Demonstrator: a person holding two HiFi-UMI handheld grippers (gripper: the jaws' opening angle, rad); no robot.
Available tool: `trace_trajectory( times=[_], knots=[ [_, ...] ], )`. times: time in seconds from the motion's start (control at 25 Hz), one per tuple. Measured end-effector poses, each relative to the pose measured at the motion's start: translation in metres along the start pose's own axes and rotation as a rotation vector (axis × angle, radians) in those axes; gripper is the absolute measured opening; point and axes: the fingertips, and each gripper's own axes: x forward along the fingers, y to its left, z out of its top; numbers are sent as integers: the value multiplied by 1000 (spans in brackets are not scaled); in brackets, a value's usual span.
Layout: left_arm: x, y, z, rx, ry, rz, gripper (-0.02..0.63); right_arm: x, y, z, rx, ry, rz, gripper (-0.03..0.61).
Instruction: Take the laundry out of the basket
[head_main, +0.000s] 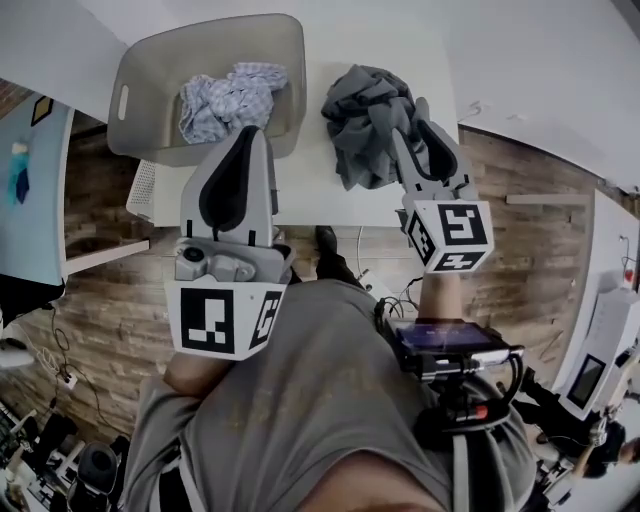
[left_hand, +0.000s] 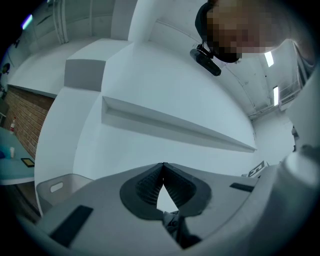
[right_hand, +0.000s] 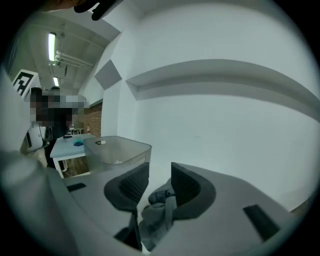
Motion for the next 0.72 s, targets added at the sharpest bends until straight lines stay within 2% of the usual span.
trace_trajectory(
  times=[0.2,0.32,0.52,0.72],
  knots=[
    [-32,26,17,15,-44,50,9,-4,57,56,-34,-164,118,21],
    [-48,45,21,23,-58,89,9,-2,97,81,-51,-242,199,17],
    [-73,65,29,37,-87,129,9,1,156,104,-87,-300,309,17],
    [-90,80,42,49,-135,143,8,2,190,120,-117,-334,364,17]
  ],
)
